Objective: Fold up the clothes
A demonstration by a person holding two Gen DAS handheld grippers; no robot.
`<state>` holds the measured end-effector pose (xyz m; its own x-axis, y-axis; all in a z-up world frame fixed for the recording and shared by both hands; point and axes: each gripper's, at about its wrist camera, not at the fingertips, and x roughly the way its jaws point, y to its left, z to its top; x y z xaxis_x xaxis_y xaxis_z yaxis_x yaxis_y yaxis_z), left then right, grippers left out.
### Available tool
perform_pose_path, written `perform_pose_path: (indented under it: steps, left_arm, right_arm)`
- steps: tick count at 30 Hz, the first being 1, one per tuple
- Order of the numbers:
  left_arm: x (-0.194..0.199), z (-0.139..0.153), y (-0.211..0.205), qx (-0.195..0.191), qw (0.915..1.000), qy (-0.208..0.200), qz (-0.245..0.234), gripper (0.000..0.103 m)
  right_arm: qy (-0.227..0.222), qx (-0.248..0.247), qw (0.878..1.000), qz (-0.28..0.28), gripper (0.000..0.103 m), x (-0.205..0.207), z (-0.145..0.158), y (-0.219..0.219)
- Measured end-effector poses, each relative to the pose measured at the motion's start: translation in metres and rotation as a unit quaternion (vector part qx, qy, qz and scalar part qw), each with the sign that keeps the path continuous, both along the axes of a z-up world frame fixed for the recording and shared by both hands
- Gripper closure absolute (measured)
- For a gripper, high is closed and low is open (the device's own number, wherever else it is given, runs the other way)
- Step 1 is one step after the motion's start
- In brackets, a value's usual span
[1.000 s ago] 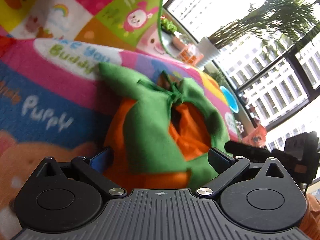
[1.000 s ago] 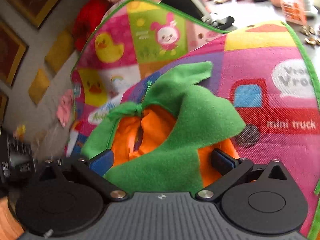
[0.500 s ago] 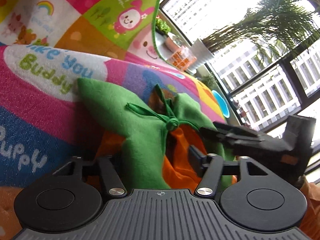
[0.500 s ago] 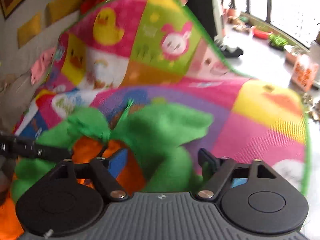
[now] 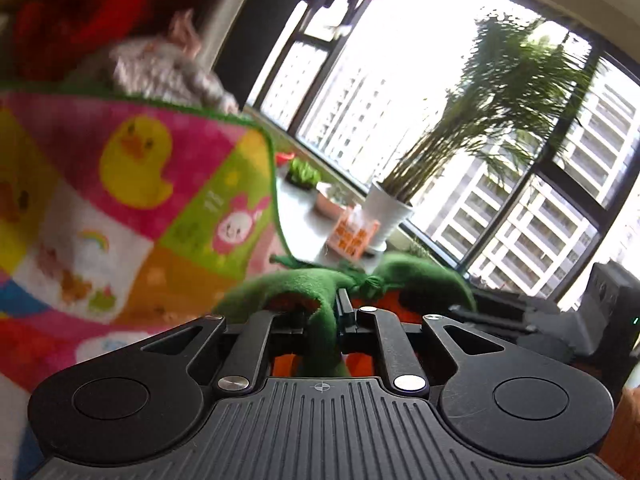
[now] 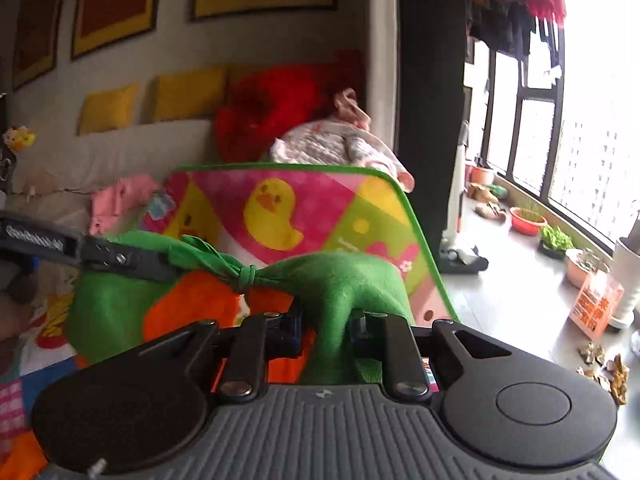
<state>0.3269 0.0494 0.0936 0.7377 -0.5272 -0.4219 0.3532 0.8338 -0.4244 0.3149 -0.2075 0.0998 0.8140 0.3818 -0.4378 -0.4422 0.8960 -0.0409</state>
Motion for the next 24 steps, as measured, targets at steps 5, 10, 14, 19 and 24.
perform_pose_path:
  steps: [5,10,14,19,24]
  left_arm:
    - [-0.039,-0.034,-0.015,0.061,0.9976,0.023,-0.025,0.09]
    - [-0.076,-0.069,-0.015,0.112,0.9909,0.063,-0.042,0.083]
    - [-0.104,-0.053,-0.005,0.108,0.9915,0.053,-0.05,0.072]
    - [-0.108,-0.01,-0.008,0.044,0.9968,0.01,-0.066,0.063]
    - [-0.082,-0.039,-0.043,0.05,0.9935,0.05,-0.089,0.067]
  right_arm:
    - [0.014,-0.048,0.999,0.015,0.085,-0.045,-0.03,0.006]
    - [0.062,-0.079,0.995,0.023,0.085,-0.079,-0.065,0.004]
    - [0.099,-0.095,0.99,0.032,0.085,-0.095,-0.092,0.0]
    - [0.126,-0.099,0.986,0.037,0.085,-0.104,-0.112,0.0]
    - [0.131,-0.081,0.987,0.034,0.082,-0.113,-0.099,-0.008]
